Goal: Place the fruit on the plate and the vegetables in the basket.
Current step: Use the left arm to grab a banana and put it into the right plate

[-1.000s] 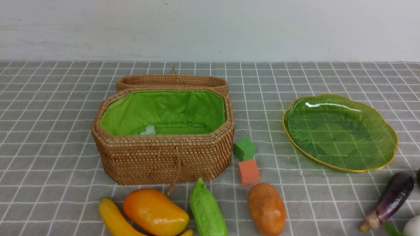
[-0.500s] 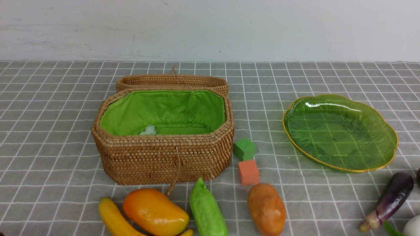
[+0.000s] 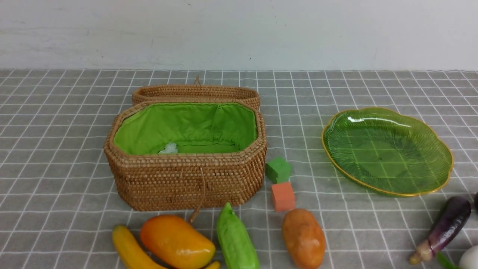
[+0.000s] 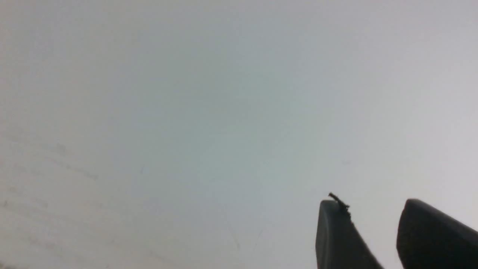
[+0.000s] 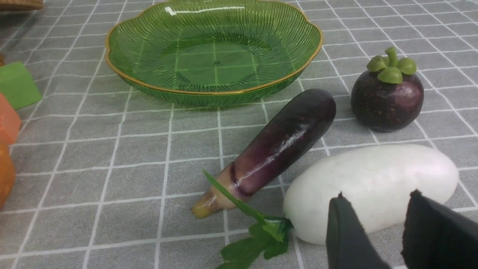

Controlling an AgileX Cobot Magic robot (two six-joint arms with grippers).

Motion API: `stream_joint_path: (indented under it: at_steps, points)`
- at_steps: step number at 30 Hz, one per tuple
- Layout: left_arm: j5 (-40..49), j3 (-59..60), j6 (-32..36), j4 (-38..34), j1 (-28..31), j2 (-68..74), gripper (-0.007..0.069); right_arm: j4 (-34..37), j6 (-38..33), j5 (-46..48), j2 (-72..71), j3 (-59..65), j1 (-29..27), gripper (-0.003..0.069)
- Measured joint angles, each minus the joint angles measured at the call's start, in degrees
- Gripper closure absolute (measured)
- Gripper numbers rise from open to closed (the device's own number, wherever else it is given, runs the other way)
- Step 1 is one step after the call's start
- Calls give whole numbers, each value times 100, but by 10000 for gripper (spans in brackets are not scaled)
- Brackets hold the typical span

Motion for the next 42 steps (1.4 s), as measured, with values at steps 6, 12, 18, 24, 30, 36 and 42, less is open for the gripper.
stream_joint_path:
  at_steps: [6,12,18,24,30,36,42]
  points:
    - [2106,-1727,0,0,0,1319,386,0,0,0,0,0,0,419]
    - [3833,-1862,-11,140,0,2562,386,0,0,0,0,0,0,419]
    - [4242,-1874,-328,-149,0,3775,386,0,0,0,0,0,0,419]
    - [5038,-2113,-51,-870,0,4935,358,0,0,0,0,0,0,419]
    - [5169,-2160,646,-1650,-102,5900,207,0,0,0,0,0,0,419]
    - [4766,-2188,871,-1846,-943,6819,29,0,0,0,0,0,0,419]
    - [4521,-2199,101,-1871,-1102,7744,5,0,0,0,0,0,0,419]
